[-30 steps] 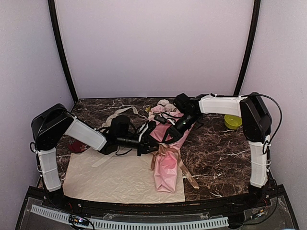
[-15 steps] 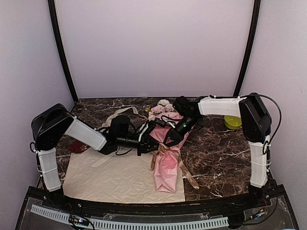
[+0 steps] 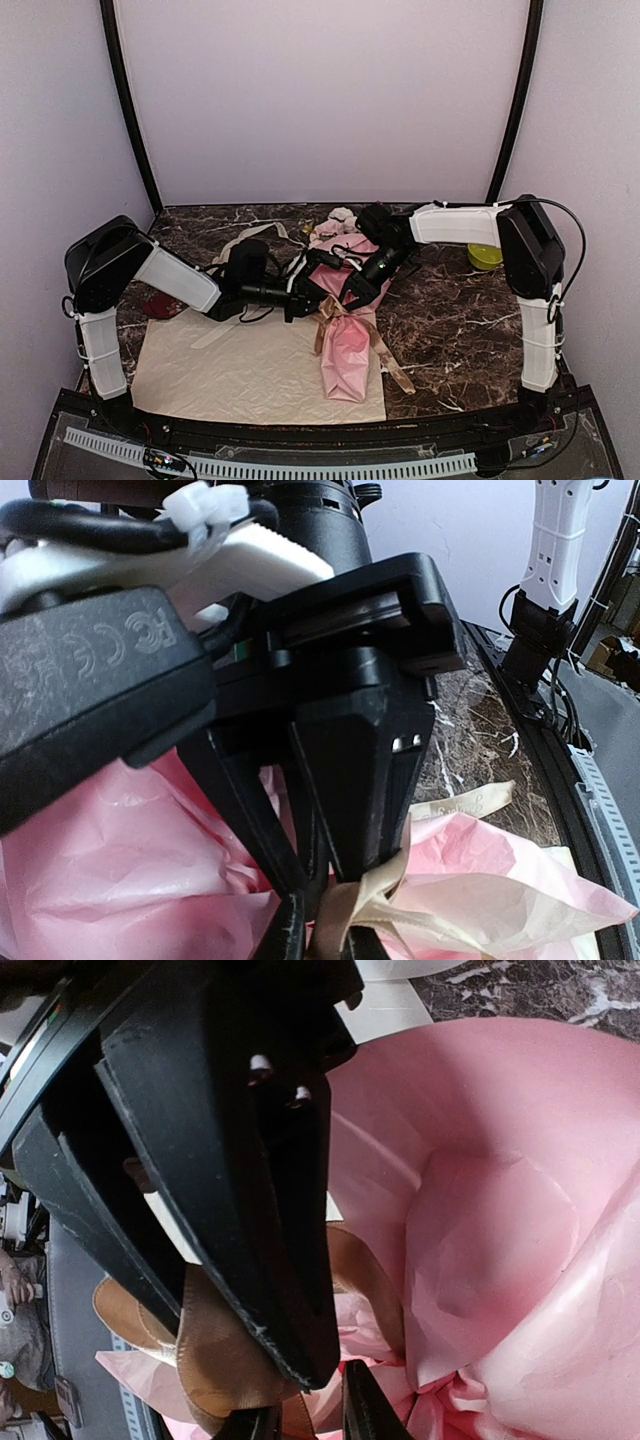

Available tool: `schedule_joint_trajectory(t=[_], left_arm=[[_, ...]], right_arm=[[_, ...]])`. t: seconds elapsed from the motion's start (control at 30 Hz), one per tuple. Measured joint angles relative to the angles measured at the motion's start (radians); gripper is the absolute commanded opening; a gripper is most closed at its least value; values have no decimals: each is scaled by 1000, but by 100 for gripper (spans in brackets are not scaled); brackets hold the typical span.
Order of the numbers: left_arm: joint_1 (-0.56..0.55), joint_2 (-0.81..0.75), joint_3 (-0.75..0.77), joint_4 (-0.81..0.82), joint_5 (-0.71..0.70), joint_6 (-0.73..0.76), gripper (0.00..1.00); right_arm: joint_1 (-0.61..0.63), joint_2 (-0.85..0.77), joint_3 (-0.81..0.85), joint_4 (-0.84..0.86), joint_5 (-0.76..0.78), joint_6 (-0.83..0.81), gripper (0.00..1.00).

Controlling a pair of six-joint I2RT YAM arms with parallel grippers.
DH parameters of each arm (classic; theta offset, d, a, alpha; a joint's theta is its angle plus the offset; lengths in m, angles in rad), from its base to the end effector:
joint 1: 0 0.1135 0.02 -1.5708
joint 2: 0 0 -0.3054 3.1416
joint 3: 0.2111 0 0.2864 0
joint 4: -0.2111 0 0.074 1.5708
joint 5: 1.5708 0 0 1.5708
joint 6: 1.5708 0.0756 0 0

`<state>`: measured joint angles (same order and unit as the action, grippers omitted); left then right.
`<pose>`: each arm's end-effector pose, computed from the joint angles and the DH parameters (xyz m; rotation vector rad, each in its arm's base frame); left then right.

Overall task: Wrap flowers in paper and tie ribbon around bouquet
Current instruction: Cross the half-tied ribbon over the folded bouquet.

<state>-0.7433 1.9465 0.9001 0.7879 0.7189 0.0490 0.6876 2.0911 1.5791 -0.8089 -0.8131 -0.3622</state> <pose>0.2982 -0.3417 0.1518 1.2014 1.4924 -1.1324 0.3334 0.3449 0.1716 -1.5212 2.3274 1.2360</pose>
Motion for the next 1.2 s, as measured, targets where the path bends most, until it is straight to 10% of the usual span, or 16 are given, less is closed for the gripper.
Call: schedule_joint_trajectory(t=[0.63, 1.2], left_arm=[[8, 0, 0, -4, 6, 26, 35], [11, 2, 0, -39, 14, 79, 24]], right_arm=[[-29, -9, -26, 33, -68, 39, 29], [-33, -9, -26, 51, -34, 74, 31]])
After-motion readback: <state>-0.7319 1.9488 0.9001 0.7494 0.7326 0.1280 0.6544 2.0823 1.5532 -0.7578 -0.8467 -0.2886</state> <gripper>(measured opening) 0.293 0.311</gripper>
